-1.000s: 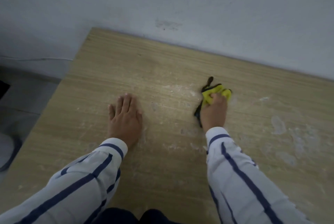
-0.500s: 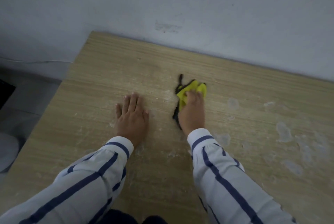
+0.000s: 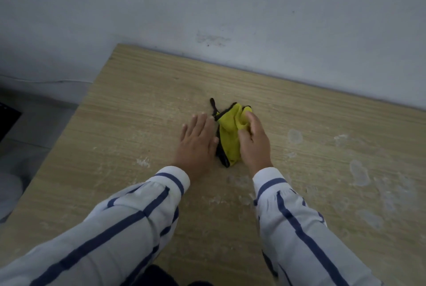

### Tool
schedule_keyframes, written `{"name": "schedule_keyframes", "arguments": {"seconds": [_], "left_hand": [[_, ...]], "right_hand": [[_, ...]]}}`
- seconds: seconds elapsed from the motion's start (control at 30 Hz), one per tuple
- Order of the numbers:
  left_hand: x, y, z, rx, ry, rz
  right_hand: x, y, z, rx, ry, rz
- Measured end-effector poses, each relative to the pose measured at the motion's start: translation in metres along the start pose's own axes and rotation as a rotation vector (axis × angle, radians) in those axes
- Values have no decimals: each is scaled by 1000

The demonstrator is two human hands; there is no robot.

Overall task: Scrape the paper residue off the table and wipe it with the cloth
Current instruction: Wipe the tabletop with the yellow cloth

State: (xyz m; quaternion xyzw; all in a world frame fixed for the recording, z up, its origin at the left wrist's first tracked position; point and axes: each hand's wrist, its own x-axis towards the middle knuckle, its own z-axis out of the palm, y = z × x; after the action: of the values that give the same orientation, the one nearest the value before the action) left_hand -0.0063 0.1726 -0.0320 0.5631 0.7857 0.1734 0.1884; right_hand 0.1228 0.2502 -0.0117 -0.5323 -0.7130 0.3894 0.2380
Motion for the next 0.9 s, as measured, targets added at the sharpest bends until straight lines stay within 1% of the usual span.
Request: {"name": "schedule_keyframes", "arguments": {"seconds": [0.07,0.1,0.17,0.23,0.3,0.4,0.47,0.53,0.57,0.67,0.7,0.77,0.83,0.9], "left_hand": [[8,18,5,36,2,86],[11,26,9,61,10,114],[18,42,15,103,15,133],[22,54,22,88,-17,120],[25,60,24,-11,-10,100],[31,62,16,-234,107,-1],[34,60,6,-302,186,-88],[38,57,-3,-258,231,-146],[39,54,-6,-186,233,-175],[37,52,-6,65,190,-230],[35,56,-3,93,186,-203],[32,69,6,73,168,-33],[31,82,21,90,70,162],[30,88,35,167,-67,210]], "right_hand": [[-3,13,-5,-56,162,9],[-4,20,-6,-113,191,37],[-9,34,-5,-216,155,90],[-13,44,-4,-262,137,60],[-13,44,-7,-222,176,51],[-8,37,-16,-166,266,72],[-4,33,-24,-142,335,69],[1,33,-28,-143,379,89],[3,34,-28,-161,379,100],[3,37,-24,-276,303,173],[1,38,-23,-313,280,204],[-4,38,-21,-349,280,226],[-10,40,-21,-334,301,214],[-15,44,-22,-295,298,183]]}}
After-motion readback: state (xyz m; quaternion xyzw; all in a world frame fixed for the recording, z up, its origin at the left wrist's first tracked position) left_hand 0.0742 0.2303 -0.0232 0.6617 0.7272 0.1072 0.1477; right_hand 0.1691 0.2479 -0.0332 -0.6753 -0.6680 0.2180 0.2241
